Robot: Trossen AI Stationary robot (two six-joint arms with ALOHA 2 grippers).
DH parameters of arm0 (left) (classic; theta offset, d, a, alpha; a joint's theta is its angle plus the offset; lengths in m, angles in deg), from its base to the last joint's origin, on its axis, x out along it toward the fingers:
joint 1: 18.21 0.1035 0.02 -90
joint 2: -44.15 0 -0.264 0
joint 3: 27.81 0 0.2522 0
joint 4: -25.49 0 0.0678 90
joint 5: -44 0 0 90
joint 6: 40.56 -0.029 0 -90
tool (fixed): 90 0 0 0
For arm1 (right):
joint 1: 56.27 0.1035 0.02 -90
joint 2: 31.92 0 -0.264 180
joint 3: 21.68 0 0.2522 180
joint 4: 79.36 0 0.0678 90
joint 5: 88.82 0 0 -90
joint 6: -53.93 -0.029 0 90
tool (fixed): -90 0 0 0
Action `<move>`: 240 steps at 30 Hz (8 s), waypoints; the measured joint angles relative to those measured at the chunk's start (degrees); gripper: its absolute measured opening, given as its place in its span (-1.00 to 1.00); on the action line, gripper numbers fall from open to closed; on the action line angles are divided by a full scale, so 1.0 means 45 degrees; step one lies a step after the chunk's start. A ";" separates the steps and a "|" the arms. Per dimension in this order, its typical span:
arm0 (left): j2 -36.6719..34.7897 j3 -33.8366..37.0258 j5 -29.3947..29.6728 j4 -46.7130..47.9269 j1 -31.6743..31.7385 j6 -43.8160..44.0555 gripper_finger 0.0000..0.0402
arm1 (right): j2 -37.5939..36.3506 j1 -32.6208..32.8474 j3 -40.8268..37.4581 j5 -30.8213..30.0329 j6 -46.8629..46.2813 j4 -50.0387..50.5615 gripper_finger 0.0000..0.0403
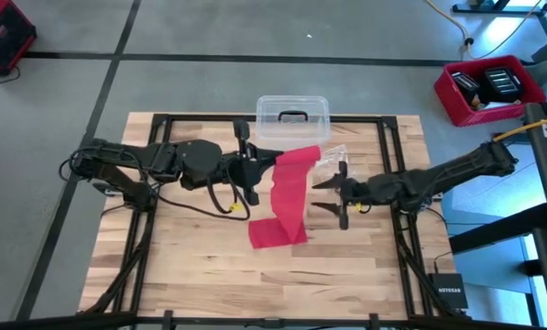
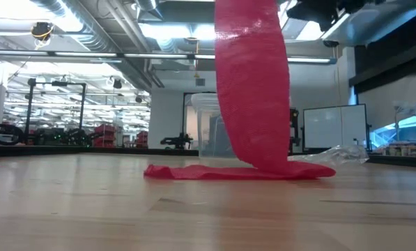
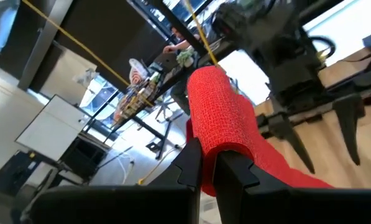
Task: Roll bandage
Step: Roll the red bandage
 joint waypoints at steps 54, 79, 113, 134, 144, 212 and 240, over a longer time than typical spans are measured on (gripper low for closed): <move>0.0019 0.0000 -0.0425 -0.0535 0.0131 0.0087 -0.92 | 0.5476 0.0005 -0.1049 -0.0604 -0.0331 -0.7977 0.09; 0.0019 0.0000 -0.0251 -0.0434 0.1804 0.0150 -0.92 | 0.3926 0.3682 0.2367 -0.1516 0.3300 -0.2139 -0.98; 0.0112 0.5073 -0.1174 0.0277 0.0755 0.1583 -0.92 | 0.3909 0.7004 1.1064 -0.5087 0.6152 0.2976 -0.98; 0.0131 0.6611 -0.1090 -0.0631 -0.1427 0.1852 -0.92 | 0.1897 0.4738 1.3760 -0.7407 0.6663 0.6301 -0.97; 0.0146 0.6615 -0.2542 -0.1730 -0.2390 0.2206 -0.92 | 0.0725 0.1222 1.3760 -0.5646 0.4357 0.9373 -0.97; -0.2006 0.3721 0.3007 -0.3195 -0.3700 -0.1955 -0.92 | 0.4953 -0.8510 0.8835 1.0886 -0.1337 1.0313 -0.11; -0.2006 0.3716 0.3140 -0.0444 -0.2793 0.0607 -0.92 | 0.4746 -0.8399 1.3988 0.8698 -0.2718 1.4019 0.15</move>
